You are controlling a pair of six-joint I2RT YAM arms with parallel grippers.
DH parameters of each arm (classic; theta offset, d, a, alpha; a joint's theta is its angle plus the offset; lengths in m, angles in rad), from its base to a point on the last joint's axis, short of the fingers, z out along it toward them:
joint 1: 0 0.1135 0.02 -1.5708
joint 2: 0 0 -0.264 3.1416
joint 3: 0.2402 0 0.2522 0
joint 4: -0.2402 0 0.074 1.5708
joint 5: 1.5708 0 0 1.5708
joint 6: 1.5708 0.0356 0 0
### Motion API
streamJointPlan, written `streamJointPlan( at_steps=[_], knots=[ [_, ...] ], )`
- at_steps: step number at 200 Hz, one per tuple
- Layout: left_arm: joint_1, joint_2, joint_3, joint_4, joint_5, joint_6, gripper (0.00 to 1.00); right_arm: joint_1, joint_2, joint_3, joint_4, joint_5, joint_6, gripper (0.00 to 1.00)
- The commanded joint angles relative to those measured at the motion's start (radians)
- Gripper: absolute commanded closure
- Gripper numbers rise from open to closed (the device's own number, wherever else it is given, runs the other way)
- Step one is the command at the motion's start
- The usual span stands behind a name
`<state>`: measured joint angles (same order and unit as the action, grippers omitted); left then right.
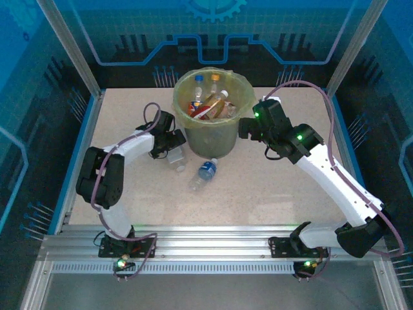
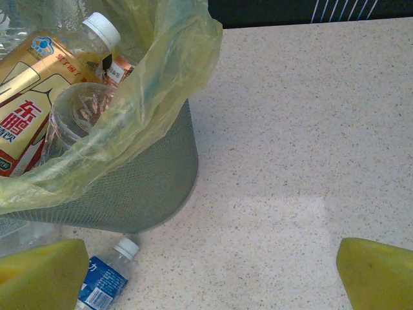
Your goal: Put the plastic bottles in the bin
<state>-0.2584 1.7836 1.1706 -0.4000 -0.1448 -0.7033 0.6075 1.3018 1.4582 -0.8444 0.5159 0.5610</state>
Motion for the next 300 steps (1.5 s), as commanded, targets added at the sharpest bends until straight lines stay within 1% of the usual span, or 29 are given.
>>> streamJointPlan(
  at_steps=[1,64,102,120,141,171,177,199,238,272,300],
  knots=[
    [-0.004,0.028,0.028,-0.038,-0.012,0.022,0.01,-0.005,-0.001,-0.001,0.02,0.0,0.007,0.0],
    [-0.001,0.062,-0.009,-0.038,-0.029,0.001,0.01,-0.005,-0.002,-0.007,0.021,-0.003,0.012,0.0],
    [0.02,0.067,-0.047,-0.013,-0.032,-0.015,0.01,-0.005,-0.009,-0.015,0.02,0.001,0.013,0.0],
    [0.027,0.072,-0.057,-0.004,-0.035,-0.012,0.03,-0.005,-0.013,-0.02,0.021,0.004,0.013,0.0],
    [0.031,0.082,-0.061,0.002,-0.041,-0.009,0.09,-0.004,-0.017,-0.021,0.018,0.006,0.013,0.0],
    [0.035,0.073,-0.069,0.004,-0.048,-0.006,0.24,-0.005,-0.029,-0.023,0.014,0.014,0.014,0.0],
    [0.036,0.066,-0.069,0.001,-0.052,-0.003,0.25,-0.005,-0.031,-0.024,0.014,0.016,0.015,0.0],
    [0.036,0.013,-0.066,-0.024,-0.08,0.011,0.27,-0.004,-0.053,-0.03,0.013,0.025,0.016,0.0],
    [0.036,-0.144,-0.029,-0.115,-0.155,0.073,0.27,-0.005,-0.098,-0.047,0.013,0.034,0.02,0.0],
    [0.036,-0.288,0.043,-0.195,-0.219,0.178,0.27,-0.005,-0.135,-0.066,0.014,0.042,0.02,0.0],
    [0.036,-0.387,0.135,-0.207,-0.22,0.29,0.27,-0.005,-0.156,-0.074,0.014,0.045,0.015,0.0]
  ],
)
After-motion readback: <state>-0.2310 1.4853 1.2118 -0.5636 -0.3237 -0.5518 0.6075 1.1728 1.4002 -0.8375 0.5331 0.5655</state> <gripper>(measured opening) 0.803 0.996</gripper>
